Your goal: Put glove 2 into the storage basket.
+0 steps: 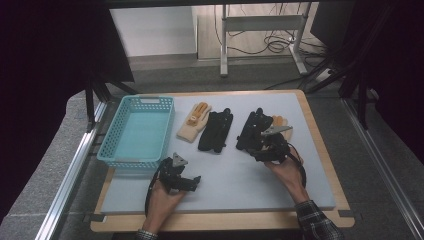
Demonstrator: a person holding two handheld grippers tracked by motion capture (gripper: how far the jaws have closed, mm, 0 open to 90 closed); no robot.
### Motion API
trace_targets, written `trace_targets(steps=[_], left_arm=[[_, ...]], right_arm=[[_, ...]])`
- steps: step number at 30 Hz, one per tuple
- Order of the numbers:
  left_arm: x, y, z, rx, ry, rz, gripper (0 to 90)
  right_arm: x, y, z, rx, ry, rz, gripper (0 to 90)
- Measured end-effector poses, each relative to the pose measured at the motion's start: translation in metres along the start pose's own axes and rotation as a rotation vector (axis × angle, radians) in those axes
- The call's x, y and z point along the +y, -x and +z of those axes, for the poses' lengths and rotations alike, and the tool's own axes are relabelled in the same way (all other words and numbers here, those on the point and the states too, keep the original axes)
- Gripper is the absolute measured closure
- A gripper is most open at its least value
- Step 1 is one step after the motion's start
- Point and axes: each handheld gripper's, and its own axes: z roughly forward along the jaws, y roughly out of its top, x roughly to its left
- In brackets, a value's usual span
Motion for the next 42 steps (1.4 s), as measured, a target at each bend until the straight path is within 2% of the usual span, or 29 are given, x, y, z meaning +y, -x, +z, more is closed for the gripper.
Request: trace_targets(steps=[8,12,15,20,21,23,27,28,29,30,31,32,33,34,35,36,37,39,40,41,42], left_arm=[[0.0,0.0,0.0,0.0,0.0,0.0,1.5],[0.0,0.0,0.0,-0.001,-0.001,0.001,1.5],[0.0,0.0,0.0,-0.001,-0.001,0.001,1.5],[0.0,0.0,0.0,-0.001,0.0,0.0,1.4],[0.0,0.0,0.0,-0.002,0.0,0.0,1.5],[0.0,0.0,0.0,-0.002,0.0,-0.001,1.5],[0.0,0.0,0.0,-0.002,0.0,-0.001,1.4],[0.0,0.0,0.0,-0.002,0.001,-0.001,1.4],[0.0,0.0,0.0,-0.002,0.001,-0.001,1.4],[0.0,0.0,0.0,-0.002,0.001,-0.001,1.4],[0.0,0.0,0.0,-0.002,0.001,-0.001,1.5],[0.0,0.0,0.0,-0.002,0.001,-0.001,1.5],[0.0,0.0,0.0,-0.001,0.001,0.0,1.5],[0.0,0.0,0.0,-0.001,0.001,0.0,1.4],[0.0,0.0,0.0,-0.001,0.001,-0.001,1.5],[0.0,0.0,0.0,-0.001,0.001,-0.001,1.4],[0.0,0.0,0.0,-0.001,0.001,0.0,1.4],[0.0,0.0,0.0,-0.001,0.001,-0.001,1.5],[0.0,0.0,0.0,-0.001,0.001,-0.001,1.5],[0.0,0.0,0.0,-0.001,0.001,-0.001,1.4],[0.0,0.0,0.0,-0.002,0.001,-0.001,1.4]], right_arm=[[0.016,0.016,0.012,-0.036,-0.007,-0.009,36.8],[0.028,0.028,0.021,-0.041,-0.011,0.0,43.9],[0.035,0.035,0.027,-0.048,-0.015,0.009,44.8],[0.041,0.044,0.037,-0.093,-0.027,0.013,37.1],[0.043,0.05,0.044,-0.129,-0.043,0.016,31.3],[0.044,0.054,0.051,-0.155,-0.055,0.021,27.7],[0.046,0.061,0.062,-0.165,-0.076,0.036,25.1],[0.046,0.062,0.066,-0.167,-0.088,0.033,24.7],[0.044,0.063,0.076,-0.18,-0.132,0.015,24.7],[0.044,0.063,0.076,-0.18,-0.132,0.015,24.7],[0.042,0.065,0.081,-0.16,-0.135,0.048,28.8],[0.042,0.065,0.081,-0.16,-0.135,0.048,28.8],[0.041,0.067,0.081,-0.141,-0.133,0.074,32.1],[0.04,0.07,0.081,-0.116,-0.127,0.106,36.7],[0.039,0.07,0.08,-0.121,-0.121,0.115,45.6],[0.039,0.07,0.08,-0.121,-0.121,0.115,45.6],[0.04,0.07,0.079,-0.122,-0.123,0.12,50.9],[0.042,0.067,0.079,-0.111,-0.128,0.116,68.4],[0.042,0.067,0.079,-0.111,-0.128,0.116,68.4],[0.043,0.065,0.078,-0.121,-0.131,0.112,75.9],[0.043,0.065,0.078,-0.121,-0.131,0.112,75.9]])
